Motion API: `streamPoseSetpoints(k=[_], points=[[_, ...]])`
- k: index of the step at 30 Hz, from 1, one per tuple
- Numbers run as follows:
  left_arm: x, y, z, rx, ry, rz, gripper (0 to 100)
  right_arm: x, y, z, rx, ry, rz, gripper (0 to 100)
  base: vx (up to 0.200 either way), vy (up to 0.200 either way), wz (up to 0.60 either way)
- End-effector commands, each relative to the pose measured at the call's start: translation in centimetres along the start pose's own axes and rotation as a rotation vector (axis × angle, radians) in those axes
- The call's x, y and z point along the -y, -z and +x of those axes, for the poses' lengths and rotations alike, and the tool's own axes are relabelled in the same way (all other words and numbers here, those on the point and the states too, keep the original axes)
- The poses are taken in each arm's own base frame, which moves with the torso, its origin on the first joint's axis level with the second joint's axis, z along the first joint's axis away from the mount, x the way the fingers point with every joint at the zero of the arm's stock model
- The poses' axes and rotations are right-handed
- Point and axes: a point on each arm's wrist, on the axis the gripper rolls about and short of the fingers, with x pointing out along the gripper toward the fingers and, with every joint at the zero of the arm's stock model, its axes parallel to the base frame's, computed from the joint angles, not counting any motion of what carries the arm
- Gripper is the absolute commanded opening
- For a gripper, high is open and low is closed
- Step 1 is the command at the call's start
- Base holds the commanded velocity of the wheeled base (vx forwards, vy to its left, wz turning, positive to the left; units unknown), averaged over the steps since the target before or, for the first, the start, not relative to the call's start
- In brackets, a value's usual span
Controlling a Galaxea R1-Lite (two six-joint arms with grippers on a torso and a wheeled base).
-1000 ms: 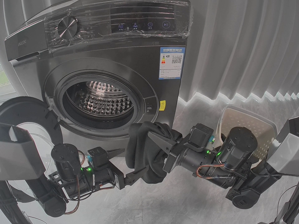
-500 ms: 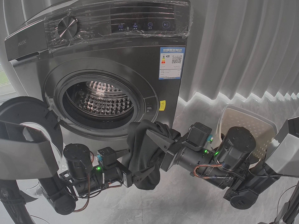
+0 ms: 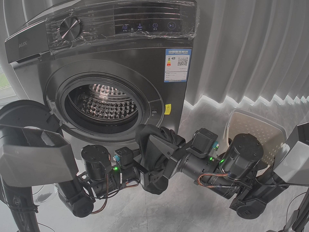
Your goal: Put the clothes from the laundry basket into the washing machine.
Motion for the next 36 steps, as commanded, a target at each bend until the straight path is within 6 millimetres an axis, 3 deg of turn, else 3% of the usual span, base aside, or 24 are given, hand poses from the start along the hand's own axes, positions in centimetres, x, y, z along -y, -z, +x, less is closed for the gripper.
streamPoseSetpoints(k=[1,8,9,18,26,31,36], points=[[-0.2,0.5,1.2,0.006,0.001,0.0,100,0.0,0.1,0.0,-0.001,0.001,0.001,0,0.0,0.0,0.0],[-0.4,0.5,1.8,0.021,-0.021,0.002,100,0.0,0.0,0.0,0.001,0.002,0.001,0,0.0,0.0,0.0],[-0.4,0.5,1.8,0.021,-0.021,0.002,0,0.0,0.0,0.0,0.003,0.002,0.001,0,0.0,0.0,0.0],[-0.3,0.6,1.2,0.006,-0.022,-0.002,0,0.9,-0.5,-0.1,0.016,0.029,-0.004,0,0.0,0.0,0.0],[0.5,-2.9,-1.7,0.087,-0.017,0.011,0,3.7,-0.9,-0.2,0.026,0.108,-0.019,0,0.0,0.0,0.0],[1.6,-4.9,-4.0,0.138,0.002,0.02,0,3.9,-0.9,-0.3,0.022,0.115,-0.018,0,0.0,0.0,0.0],[1.9,-6.2,-4.9,0.181,0.01,0.028,0,4.1,-0.1,-0.4,-0.004,0.124,-0.015,0,0.0,0.0,0.0]])
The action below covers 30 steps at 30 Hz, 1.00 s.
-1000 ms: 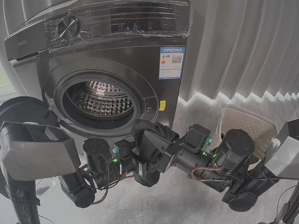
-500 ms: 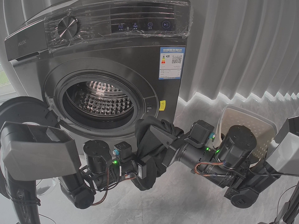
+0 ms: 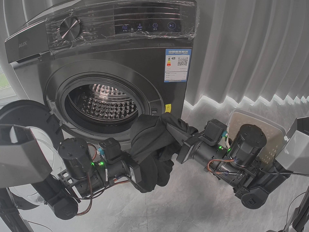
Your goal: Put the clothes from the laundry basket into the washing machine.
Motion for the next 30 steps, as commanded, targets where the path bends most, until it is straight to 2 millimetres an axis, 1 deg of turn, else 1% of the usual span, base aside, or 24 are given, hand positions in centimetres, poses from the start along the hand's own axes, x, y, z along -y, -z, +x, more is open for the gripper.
streamPoseSetpoints(k=[1,2,3,8,9,10,12,13,18,20,21,22,27,30], points=[[0.6,-2.4,-1.3,0.079,0.012,0.015,0,0.3,0.8,-0.1,-0.029,0.013,0.001,0,0.0,0.0,0.0],[0.6,-2.9,-1.4,0.096,0.011,0.017,0,0.4,1.4,-0.2,-0.052,0.016,0.003,0,0.0,0.0,0.0],[0.6,-3.0,-1.4,0.1,0.009,0.017,0,0.3,1.6,-0.3,-0.06,0.014,0.003,0,0.0,0.0,0.0],[0.5,-2.9,-1.4,0.1,0.007,0.015,0,0.0,1.8,-0.5,-0.07,0.005,0.016,0,0.0,0.0,0.0],[0.5,-2.9,-1.3,0.1,0.007,0.015,0,-0.4,2.0,-0.6,-0.077,-0.004,0.023,0,0.0,0.0,0.0],[0.5,-3.0,-1.2,0.103,0.007,0.016,0,-0.4,2.2,-0.8,-0.089,-0.004,0.023,100,0.0,0.0,0.0],[0.5,-3.0,-1.2,0.103,0.007,0.016,0,-0.4,2.2,-0.8,-0.089,-0.004,0.023,100,0.0,0.0,0.0],[0.4,-3.2,-1.0,0.117,0.002,0.017,0,-0.5,2.7,-1.4,-0.118,-0.003,0.027,100,0.0,0.0,0.0],[0.0,-3.3,-0.9,0.123,-0.008,0.02,0,-0.3,4.1,-3.7,-0.224,0.011,0.026,100,0.0,0.0,0.0],[0.0,-3.3,-0.9,0.123,-0.011,0.018,0,-0.2,4.6,-4.5,-0.26,0.019,0.026,100,0.0,0.0,0.0],[0.0,-3.4,-0.9,0.124,-0.011,0.019,0,-0.2,4.6,-4.6,-0.262,0.019,0.026,100,0.0,0.0,0.0],[-0.2,-3.3,-0.9,0.122,-0.017,0.018,0,-0.3,4.8,-5.3,-0.289,0.017,0.026,100,0.0,0.0,0.0],[-0.6,-2.9,-0.8,0.109,-0.031,0.016,0,-0.4,4.5,-6.6,-0.311,0.007,0.026,100,0.0,0.0,0.0],[-1.0,-2.7,-0.8,0.101,-0.042,0.014,0,-0.4,4.2,-6.9,-0.31,-0.002,0.024,100,0.0,0.0,0.0]])
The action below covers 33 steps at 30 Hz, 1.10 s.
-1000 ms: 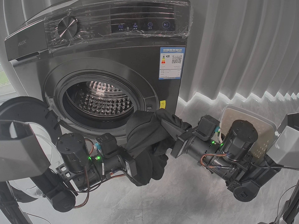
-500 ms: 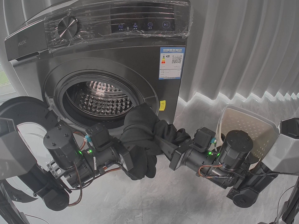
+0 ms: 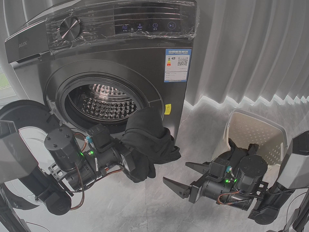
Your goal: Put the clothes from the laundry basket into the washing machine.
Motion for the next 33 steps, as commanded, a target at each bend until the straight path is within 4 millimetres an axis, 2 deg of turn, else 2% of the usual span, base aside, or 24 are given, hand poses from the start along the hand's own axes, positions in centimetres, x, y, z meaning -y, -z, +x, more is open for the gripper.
streamPoseSetpoints(k=[1,6,13,17,24,33], points=[[-0.5,0.4,0.1,-0.01,-0.017,-0.002,0,-0.1,-0.3,-0.8,0.005,-0.005,-0.004,100,0.0,0.0,0.0],[-0.5,0.3,0.1,-0.009,-0.017,-0.001,0,0.3,-0.7,-0.4,0.025,0.005,-0.024,100,0.0,0.0,0.0],[-0.5,0.2,0.2,-0.001,-0.015,0.0,0,0.0,-1.6,3.5,0.101,-0.059,-0.087,100,0.0,0.0,0.0],[-0.4,0.1,0.1,0.0,-0.015,0.0,0,0.1,-1.0,5.3,0.101,-0.067,-0.103,100,0.0,0.0,0.0],[-0.3,0.2,0.2,-0.003,-0.01,-0.001,0,-0.2,0.4,7.2,0.081,-0.107,-0.107,100,0.0,0.0,0.0],[-0.2,0.2,0.2,-0.003,-0.007,-0.003,0,-0.3,0.6,10.0,0.125,-0.121,-0.112,100,0.0,0.0,0.0]])
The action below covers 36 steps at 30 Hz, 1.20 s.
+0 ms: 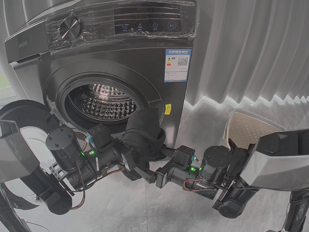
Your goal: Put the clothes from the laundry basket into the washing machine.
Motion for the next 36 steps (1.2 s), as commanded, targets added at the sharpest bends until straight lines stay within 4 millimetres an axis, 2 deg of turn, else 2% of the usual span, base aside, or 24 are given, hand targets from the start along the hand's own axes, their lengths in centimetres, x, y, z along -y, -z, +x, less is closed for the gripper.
streamPoseSetpoints(k=[1,7,12,22,23,36], points=[[0.1,0.0,0.1,0.002,0.001,0.0,0,0.4,1.1,1.3,-0.004,0.002,0.0,100,0.0,0.0,0.0],[0.3,0.1,0.1,0.0,0.004,-0.004,0,-0.1,1.1,2.5,0.025,-0.026,-0.002,100,0.0,0.0,0.0],[0.6,0.1,0.1,0.001,0.013,-0.017,0,0.3,1.6,2.9,0.022,-0.016,0.0,100,0.0,0.0,0.0],[0.4,0.2,0.6,0.004,-0.02,-0.019,0,0.6,1.2,3.7,0.056,-0.007,-0.002,100,0.0,0.0,0.0],[0.4,0.2,0.6,0.004,-0.023,-0.019,0,0.6,1.2,3.7,0.058,-0.009,-0.002,0,0.0,0.0,0.0],[0.3,0.2,0.7,0.008,-0.029,-0.023,0,-0.4,1.4,3.2,0.042,-0.017,0.004,0,0.0,0.0,0.0]])
